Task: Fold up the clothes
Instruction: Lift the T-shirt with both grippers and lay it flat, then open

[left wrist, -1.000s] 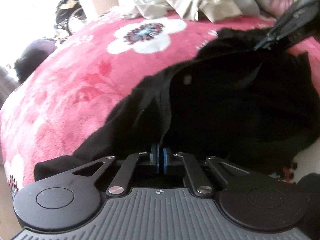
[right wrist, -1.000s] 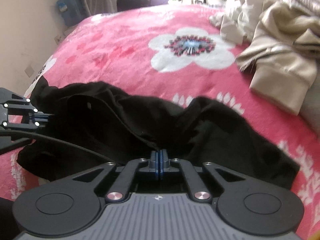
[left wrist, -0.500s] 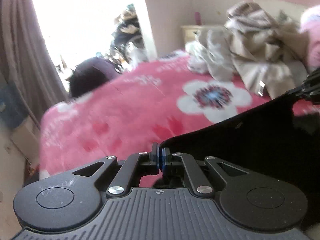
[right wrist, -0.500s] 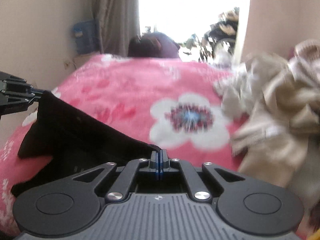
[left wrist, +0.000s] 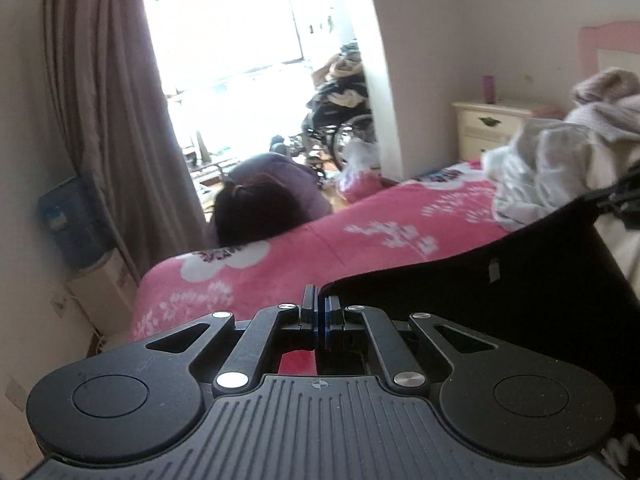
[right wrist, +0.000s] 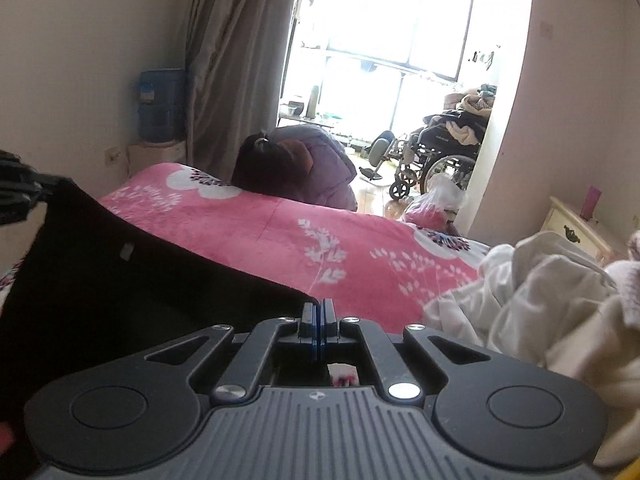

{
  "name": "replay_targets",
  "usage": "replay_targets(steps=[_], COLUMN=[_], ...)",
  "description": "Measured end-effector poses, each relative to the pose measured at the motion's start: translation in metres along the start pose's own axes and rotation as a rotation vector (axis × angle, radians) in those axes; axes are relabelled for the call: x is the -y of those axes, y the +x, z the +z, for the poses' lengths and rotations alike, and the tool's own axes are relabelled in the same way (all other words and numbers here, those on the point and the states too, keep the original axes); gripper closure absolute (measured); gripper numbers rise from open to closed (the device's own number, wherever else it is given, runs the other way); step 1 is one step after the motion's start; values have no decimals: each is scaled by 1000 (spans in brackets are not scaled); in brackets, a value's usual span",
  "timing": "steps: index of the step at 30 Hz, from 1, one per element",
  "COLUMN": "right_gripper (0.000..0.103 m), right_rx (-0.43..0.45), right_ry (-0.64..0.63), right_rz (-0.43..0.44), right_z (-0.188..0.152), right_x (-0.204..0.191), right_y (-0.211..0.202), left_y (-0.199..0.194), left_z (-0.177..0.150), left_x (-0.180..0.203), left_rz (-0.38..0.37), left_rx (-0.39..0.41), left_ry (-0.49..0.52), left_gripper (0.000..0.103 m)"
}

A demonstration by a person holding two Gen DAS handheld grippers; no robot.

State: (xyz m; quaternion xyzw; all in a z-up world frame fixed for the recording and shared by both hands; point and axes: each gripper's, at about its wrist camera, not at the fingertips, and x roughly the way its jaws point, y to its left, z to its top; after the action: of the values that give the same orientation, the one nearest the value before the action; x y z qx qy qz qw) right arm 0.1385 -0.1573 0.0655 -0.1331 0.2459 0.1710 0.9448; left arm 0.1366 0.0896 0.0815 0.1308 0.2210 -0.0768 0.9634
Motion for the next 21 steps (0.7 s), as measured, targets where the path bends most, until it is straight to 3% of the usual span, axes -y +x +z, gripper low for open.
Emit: replay_targets(steps=[13,17,21], right_gripper=[101,101,97], right_rx=[20,-14,-111], right_ry=[-35,-3,59], right_rz=[-6,-5,4], right_z=[26,11,-18], right_x=[-6,-11,-18], right_y=[110,145,186], left_y=[83,110,140], left_z=[1,-14,-39], left_x=[-16,-14,-3], left_rz=[139,169,139], left_rx=[-67,-138,-256], left_ry=[-7,12,71], left_gripper=[102,101,100])
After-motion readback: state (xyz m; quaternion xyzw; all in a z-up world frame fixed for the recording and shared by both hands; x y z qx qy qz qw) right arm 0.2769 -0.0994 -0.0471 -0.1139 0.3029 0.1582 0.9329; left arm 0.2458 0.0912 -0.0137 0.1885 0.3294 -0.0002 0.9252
